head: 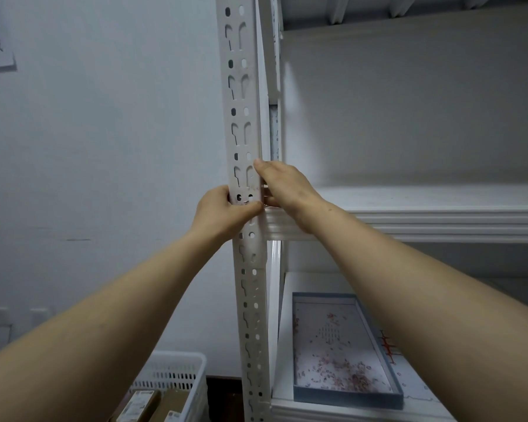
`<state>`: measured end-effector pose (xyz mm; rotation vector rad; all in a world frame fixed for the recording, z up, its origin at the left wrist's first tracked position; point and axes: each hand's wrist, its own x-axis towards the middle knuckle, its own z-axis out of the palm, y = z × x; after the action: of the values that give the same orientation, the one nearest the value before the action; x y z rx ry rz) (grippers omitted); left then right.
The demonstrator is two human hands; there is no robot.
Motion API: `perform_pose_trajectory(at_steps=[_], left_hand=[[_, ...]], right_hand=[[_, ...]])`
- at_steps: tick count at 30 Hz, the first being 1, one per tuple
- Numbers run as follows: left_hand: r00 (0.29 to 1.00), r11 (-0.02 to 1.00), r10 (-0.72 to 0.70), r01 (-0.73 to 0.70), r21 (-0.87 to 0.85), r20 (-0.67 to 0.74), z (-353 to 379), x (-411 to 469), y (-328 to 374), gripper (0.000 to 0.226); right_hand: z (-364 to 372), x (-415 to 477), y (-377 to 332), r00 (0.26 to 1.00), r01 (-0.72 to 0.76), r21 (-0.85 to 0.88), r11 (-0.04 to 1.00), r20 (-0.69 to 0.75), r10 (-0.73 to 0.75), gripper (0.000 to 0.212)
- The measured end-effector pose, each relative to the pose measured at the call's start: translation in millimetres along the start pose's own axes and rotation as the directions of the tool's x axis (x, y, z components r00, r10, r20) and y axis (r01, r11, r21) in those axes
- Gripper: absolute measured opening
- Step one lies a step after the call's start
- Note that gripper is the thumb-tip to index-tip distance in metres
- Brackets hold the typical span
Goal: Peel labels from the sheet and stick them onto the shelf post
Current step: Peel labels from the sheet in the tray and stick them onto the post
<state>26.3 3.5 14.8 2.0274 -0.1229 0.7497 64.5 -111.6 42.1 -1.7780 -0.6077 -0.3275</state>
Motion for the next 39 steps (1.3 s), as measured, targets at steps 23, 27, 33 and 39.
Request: perform_pose_trajectory(at_steps=[23, 27, 33, 39], left_hand=[[0.995, 0.921, 0.1, -0.099, 0.377, 0.017, -9, 5, 6, 0.029], [0.995, 0.933, 0.09, -0.095, 0.347, 0.031, -12, 6, 2, 0.026], [0.996, 0.965, 0.049, -0.068, 0.255, 0.078, -14, 6, 5, 0.023], [0.997, 0.961, 0.061, -0.068, 0.267, 0.038, -10, 5, 3, 0.023]], right_hand=[[0, 3, 3, 1.0, 0.015, -0.01, 1.0, 0.009, -0.015, 0.036], [-1, 2, 3, 1.0, 0.013, -0.003, 1.0, 0.003, -0.013, 0.036], [-1, 1, 4, 1.0, 0.007, 0.006, 1.0, 0.006, -0.007, 0.037], [0, 2, 4, 1.0, 0.008, 0.005, 1.0, 0.002, -0.008, 0.038]])
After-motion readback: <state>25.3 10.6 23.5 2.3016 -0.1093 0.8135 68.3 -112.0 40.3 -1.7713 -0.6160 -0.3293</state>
